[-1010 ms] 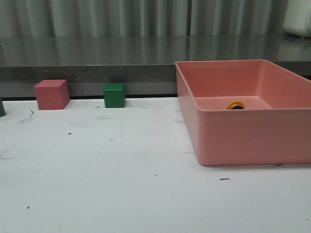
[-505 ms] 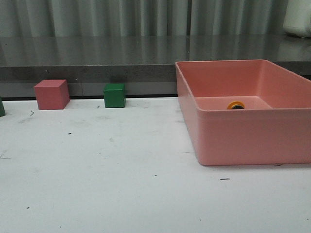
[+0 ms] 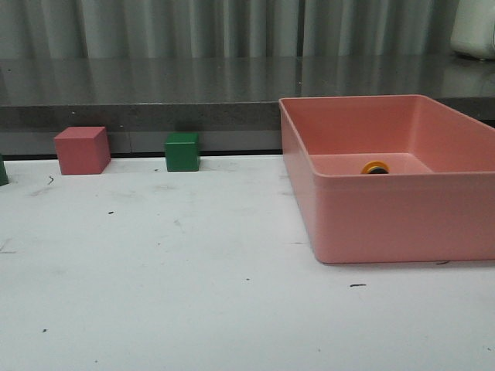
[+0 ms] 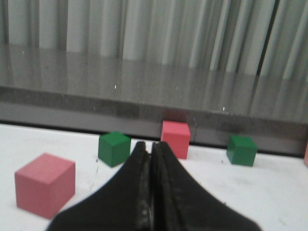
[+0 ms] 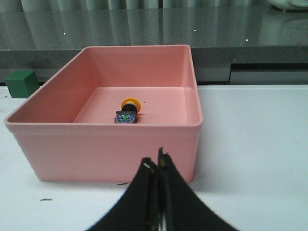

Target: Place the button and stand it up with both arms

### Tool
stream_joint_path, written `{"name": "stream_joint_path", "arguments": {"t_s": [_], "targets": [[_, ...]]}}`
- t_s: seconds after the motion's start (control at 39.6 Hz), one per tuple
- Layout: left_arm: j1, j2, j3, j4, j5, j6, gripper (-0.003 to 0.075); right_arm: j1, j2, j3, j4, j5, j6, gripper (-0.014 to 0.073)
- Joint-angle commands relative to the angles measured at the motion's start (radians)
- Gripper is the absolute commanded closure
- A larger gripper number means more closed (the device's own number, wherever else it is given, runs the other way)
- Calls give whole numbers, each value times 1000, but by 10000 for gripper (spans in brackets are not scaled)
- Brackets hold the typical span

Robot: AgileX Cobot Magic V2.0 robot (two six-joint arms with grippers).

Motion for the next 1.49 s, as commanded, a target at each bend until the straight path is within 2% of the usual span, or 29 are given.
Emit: {"name": "stream_joint_path", "arguments": {"t_s": [0.0,0.08,0.2,0.35,0.53,0.76,0.93,1.01,1.09,1.14,1.24,1.34,1.39,1.46], "targets": [[2,-21,9,-8,-206,-8,740,-6,-18,-8,2,-163,-8,655],[2,-21,-26,-8,-231,-8,740,-6,-18,-30,2,-204,-8,655],[2,-15,-132,-8,-172,-8,740,-6,-18,-116,2,-181,-8,655],[2,63,-294,-2,12,-8,741,-6,26,-271,2,-54,-8,653],[2,245,-447,30,202,-8,740,-6,213,-445,3,82,-8,653],[2,391,-501,30,215,-8,740,-6,439,-570,31,189,-8,653],[2,400,-501,23,215,-8,739,-6,497,-584,52,190,-8,647],[2,400,-501,23,215,-8,727,-6,501,-580,52,192,-8,603],[2,400,-501,23,215,-8,634,-6,501,-578,52,192,-8,494],[2,400,-501,23,217,-8,528,-6,501,-578,52,191,-8,389],[2,400,-501,11,217,-8,232,-6,501,-578,52,188,-8,140],[2,400,-501,11,217,-8,22,-6,501,-578,52,176,-8,-17],[2,400,-501,11,220,-8,24,-6,501,-578,52,167,-8,-63],[2,400,-501,11,221,-8,48,-6,515,-579,52,139,-8,-69]]}}
